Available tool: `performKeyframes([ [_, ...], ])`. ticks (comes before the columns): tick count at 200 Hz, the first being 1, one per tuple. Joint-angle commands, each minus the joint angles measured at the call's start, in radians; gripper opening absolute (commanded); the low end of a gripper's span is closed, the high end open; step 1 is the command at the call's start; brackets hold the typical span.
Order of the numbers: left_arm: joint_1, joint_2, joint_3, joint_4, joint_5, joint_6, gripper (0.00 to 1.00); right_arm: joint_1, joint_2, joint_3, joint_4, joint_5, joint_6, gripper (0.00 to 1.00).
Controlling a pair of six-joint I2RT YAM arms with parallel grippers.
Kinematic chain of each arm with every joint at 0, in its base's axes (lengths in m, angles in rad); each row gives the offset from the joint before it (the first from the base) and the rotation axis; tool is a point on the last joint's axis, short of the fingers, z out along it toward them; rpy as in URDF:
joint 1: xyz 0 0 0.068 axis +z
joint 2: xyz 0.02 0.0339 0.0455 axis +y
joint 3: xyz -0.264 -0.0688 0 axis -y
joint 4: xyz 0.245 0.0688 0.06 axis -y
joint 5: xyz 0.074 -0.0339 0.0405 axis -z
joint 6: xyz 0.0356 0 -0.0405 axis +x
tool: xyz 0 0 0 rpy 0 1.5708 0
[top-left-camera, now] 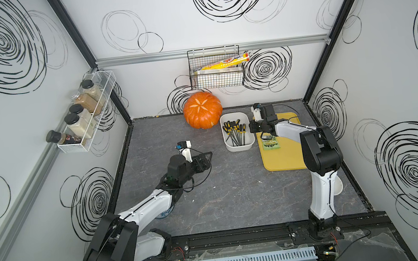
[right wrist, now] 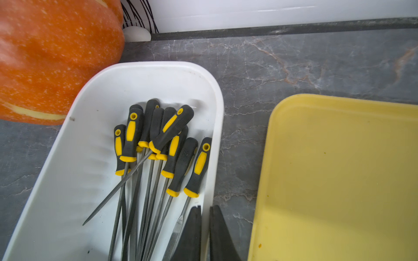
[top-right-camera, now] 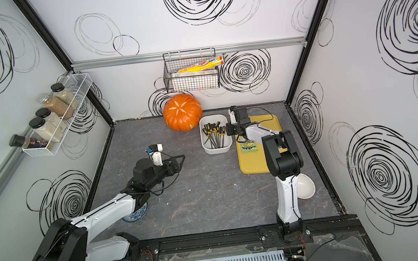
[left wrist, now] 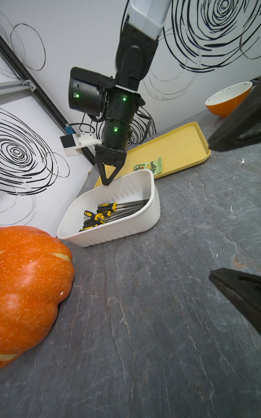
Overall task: Take the file tool out of the storage box
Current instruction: Move the storage box to the center of the board.
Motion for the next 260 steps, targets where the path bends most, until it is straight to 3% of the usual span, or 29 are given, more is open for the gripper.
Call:
performKeyframes([
  [1,-0.004,0.006,0.039,-0.008,0.010,0.028,0.88,0.005,-0.029,-0.053,-0.062,-0.037,0.012,0.08],
  [67,-0.004,0.088,0.070,-0.020,0.040,0.017,0.88,0.041,-0.163,-0.254,-0.040,-0.046,0.079,0.05],
  [92,-0.006,0.134,0.092,-0.044,0.063,0.014,0.79,0.082,-0.217,-0.338,-0.037,-0.043,0.095,0.05],
  [186,-0.026,0.286,0.161,-0.094,0.099,0.031,0.60,0.228,-0.499,-0.625,0.062,-0.090,0.167,0.08],
  [233,-0.053,0.364,0.213,-0.106,0.074,0.078,0.56,0.273,-0.537,-0.726,0.149,-0.195,0.214,0.11],
  [260,-0.056,0.388,0.225,-0.127,0.057,0.081,0.44,0.318,-0.551,-0.743,0.168,-0.194,0.233,0.14],
])
